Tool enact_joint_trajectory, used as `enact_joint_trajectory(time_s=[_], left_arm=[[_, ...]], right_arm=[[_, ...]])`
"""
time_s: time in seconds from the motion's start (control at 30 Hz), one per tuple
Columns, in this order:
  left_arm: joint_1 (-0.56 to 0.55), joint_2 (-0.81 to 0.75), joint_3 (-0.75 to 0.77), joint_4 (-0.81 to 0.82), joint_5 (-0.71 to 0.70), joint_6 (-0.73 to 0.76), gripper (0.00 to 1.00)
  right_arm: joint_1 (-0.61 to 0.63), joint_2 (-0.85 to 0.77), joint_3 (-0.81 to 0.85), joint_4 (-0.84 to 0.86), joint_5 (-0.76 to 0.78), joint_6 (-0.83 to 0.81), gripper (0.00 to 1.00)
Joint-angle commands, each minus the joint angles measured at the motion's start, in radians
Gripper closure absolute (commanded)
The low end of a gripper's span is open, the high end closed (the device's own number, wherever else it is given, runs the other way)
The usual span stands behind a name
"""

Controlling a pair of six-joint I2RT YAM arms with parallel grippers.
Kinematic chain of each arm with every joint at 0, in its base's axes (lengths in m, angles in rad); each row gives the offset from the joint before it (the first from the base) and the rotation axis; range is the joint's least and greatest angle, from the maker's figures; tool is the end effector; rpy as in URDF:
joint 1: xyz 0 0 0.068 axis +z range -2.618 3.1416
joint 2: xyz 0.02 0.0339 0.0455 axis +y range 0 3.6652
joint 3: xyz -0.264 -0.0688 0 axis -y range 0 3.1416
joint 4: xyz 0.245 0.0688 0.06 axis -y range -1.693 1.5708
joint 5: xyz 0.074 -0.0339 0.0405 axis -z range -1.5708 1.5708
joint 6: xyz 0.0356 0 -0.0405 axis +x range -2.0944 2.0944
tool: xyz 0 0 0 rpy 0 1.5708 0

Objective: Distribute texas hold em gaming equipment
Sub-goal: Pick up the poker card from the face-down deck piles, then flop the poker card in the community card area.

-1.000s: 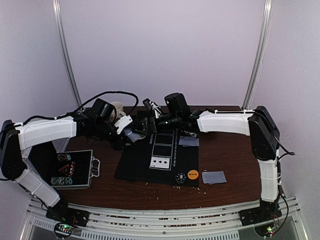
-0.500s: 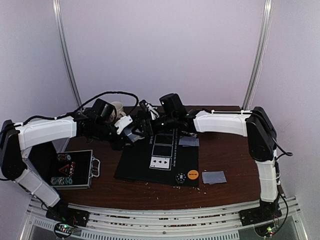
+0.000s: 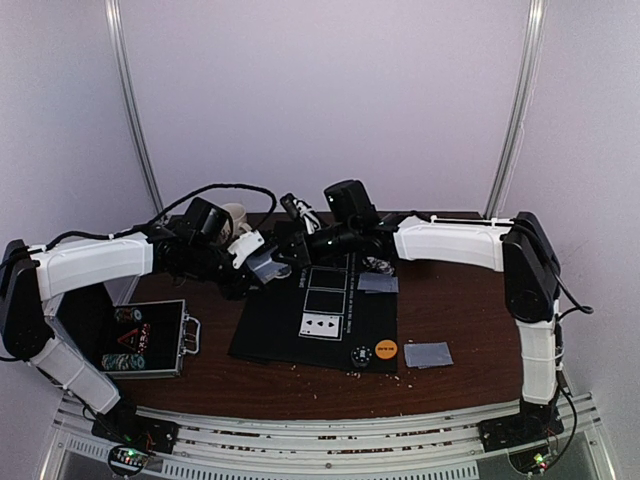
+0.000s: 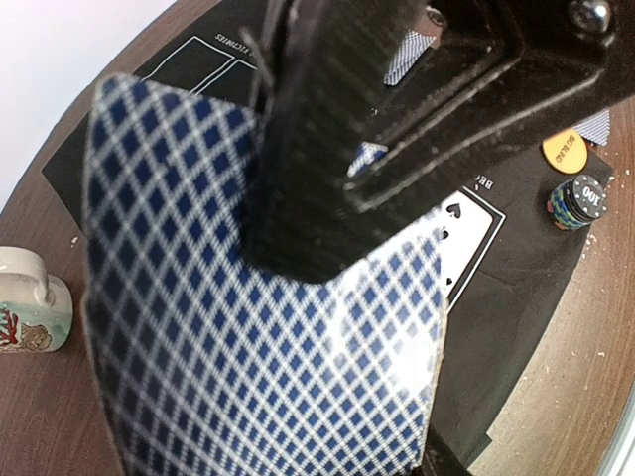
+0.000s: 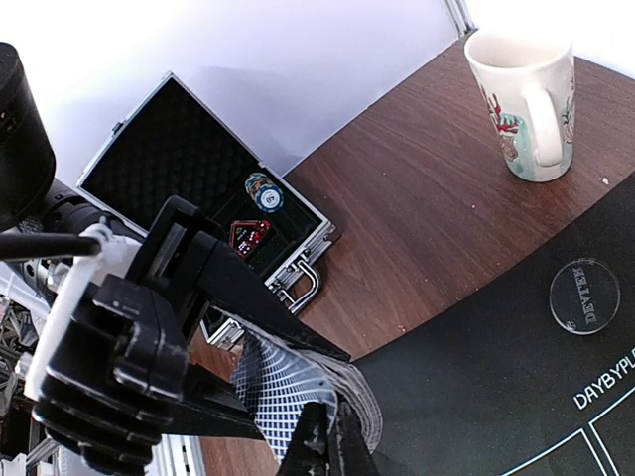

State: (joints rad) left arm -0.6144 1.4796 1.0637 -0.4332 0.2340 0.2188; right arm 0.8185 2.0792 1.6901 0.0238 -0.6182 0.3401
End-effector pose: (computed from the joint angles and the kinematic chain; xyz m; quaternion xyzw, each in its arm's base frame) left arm 0.2535 -0.1890 0.2508 0.4137 0.8330 -0.1760 0.3224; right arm 0.3226 0.3749 0.2699 -0.3535 0.7215 0.5053 0.3147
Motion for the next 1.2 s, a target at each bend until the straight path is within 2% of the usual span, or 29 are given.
enact_joint_trajectory(time_s=[0.0, 0.23, 0.5, 0.63, 0.7, 0.77, 0.83, 0.93, 1.0, 1.03, 1.17], left_arm=[[-0.002, -0.013, 0.013, 0.036, -0.008, 0.005, 0.59], [-0.003, -0.004, 0.021, 0.033, -0.047, -0.007, 0.58], [-0.002, 0.002, 0.03, 0.028, -0.067, -0.02, 0.58], [-0.001, 0.002, 0.033, 0.03, -0.104, -0.03, 0.58], [0.001, 0.004, 0.035, 0.029, -0.114, -0.035, 0.58], [0.004, 0.003, 0.037, 0.03, -0.117, -0.039, 0.58], [0.009, 0.002, 0.04, 0.029, -0.119, -0.043, 0.58], [0.011, -0.001, 0.04, 0.029, -0.121, -0.044, 0.58], [0.011, -0.003, 0.038, 0.029, -0.122, -0.043, 0.58], [0.012, -0.005, 0.036, 0.03, -0.123, -0.042, 0.58], [0.013, -0.007, 0.034, 0.03, -0.128, -0.041, 0.58]], right_arm=[[-0.011, -0.067, -0.022, -0.032, 0.022, -0.028, 1.0], [-0.046, -0.166, -0.074, -0.104, 0.129, -0.072, 1.0], [-0.063, -0.239, -0.072, -0.219, 0.165, -0.13, 1.0], [-0.086, -0.285, -0.075, -0.307, 0.361, -0.236, 1.0], [-0.085, -0.293, -0.073, -0.359, 0.494, -0.344, 1.0], [-0.076, -0.293, -0.085, -0.372, 0.535, -0.502, 1.0], [-0.06, -0.314, -0.151, -0.31, 0.504, -0.719, 1.0], [-0.045, -0.355, -0.342, -0.13, 0.346, -1.141, 1.0], [-0.045, -0.348, -0.4, 0.005, 0.299, -1.273, 1.0], [-0.049, -0.322, -0.381, 0.015, 0.29, -1.322, 1.0], [-0.048, -0.146, -0.194, -0.148, 0.299, -1.519, 1.0]])
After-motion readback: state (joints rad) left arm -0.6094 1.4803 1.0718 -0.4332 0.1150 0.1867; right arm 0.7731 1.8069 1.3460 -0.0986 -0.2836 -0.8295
